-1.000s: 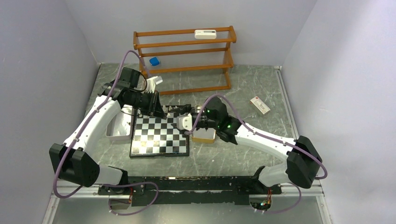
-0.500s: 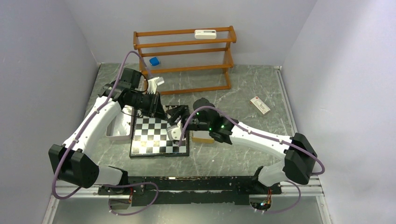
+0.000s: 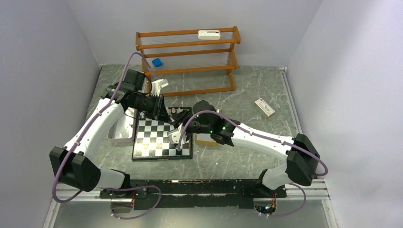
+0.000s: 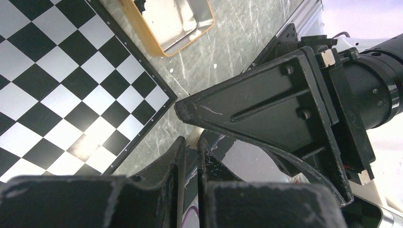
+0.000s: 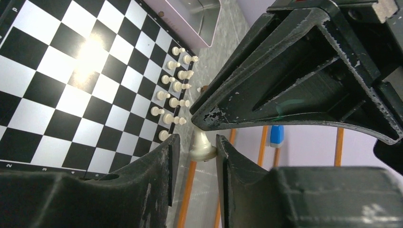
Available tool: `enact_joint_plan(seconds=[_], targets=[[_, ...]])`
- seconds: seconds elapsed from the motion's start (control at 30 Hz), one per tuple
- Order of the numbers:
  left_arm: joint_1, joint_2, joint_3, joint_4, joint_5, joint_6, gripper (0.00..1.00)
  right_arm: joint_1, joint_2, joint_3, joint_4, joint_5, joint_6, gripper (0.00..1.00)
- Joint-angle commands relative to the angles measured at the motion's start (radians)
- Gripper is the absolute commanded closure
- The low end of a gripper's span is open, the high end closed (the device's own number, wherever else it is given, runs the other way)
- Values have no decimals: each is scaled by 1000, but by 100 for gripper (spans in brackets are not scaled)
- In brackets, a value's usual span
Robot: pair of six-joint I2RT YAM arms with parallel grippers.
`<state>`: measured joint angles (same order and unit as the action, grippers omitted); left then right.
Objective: Set up the chess pieces on the board
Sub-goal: Place the chess piece on the chessboard.
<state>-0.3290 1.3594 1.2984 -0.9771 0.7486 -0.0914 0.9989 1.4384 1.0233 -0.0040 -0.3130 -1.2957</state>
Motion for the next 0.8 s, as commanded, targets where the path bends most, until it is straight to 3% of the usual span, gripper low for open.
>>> enact_joint_plan(seconds=[0.0,0.27,0.43,0.6,0.77], targets=[[-10,-2,9,-6,2,18,85,7,8,0,34,23,5,65],[-10,-9,-28,62,36,-17,85,7,12,-21,87,23,91,79],[-10,-26,-36,107,46,-35,80,5,23,-30,144,34,220,87],[-10,-46,-32,140,47,-49,67,5,16,-88,251,15,323,95],[-10,-80,-28,174,1,-69,58,5,20,-101,303,8,397,96]])
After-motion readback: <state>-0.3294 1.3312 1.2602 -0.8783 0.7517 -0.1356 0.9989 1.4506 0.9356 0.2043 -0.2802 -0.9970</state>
